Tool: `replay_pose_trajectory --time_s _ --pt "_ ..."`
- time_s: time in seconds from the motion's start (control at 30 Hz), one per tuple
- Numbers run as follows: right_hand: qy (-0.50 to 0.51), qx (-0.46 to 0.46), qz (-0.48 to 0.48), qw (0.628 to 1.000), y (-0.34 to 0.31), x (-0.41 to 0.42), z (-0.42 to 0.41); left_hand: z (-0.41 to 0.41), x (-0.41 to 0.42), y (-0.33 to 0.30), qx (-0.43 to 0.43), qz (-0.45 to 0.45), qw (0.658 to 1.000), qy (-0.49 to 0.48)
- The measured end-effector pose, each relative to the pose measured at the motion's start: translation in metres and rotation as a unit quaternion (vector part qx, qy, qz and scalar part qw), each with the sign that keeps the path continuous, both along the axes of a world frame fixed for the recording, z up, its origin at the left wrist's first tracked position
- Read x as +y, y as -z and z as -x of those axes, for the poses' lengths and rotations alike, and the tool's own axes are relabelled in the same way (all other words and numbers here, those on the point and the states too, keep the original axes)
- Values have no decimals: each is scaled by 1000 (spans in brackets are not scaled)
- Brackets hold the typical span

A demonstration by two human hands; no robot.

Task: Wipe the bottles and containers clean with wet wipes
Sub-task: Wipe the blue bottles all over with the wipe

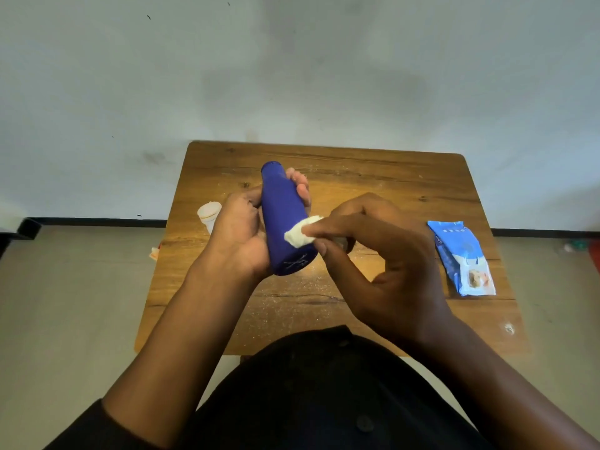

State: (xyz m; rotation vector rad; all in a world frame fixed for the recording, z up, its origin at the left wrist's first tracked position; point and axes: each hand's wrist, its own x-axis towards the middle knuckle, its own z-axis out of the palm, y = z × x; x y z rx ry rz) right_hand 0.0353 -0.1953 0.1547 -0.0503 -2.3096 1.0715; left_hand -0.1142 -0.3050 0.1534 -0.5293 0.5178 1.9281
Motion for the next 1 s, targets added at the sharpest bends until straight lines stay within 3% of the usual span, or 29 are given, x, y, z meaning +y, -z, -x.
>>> replay_pose_trajectory --time_s 0.2,0.43,0.53,0.67,0.87,1.0 --pt "30 39 -43 998 3 -3 1 3 5 9 -124 -6 987 -100" --pt "24 60 -98 993 3 -20 6 6 0 -7 -59 67 987 -131" --pt "58 64 -78 993 -4 -14 7 6 3 -6 -116 -34 984 -127" --pt "118 58 -77 988 -13 -7 10 5 4 -4 -103 -45 987 -117" --pt "65 7 -72 995 -11 -20 1 3 6 -1 -106 -44 984 -135" --pt "138 29 -67 988 -18 -13 9 0 8 -4 -121 -73 981 -134"
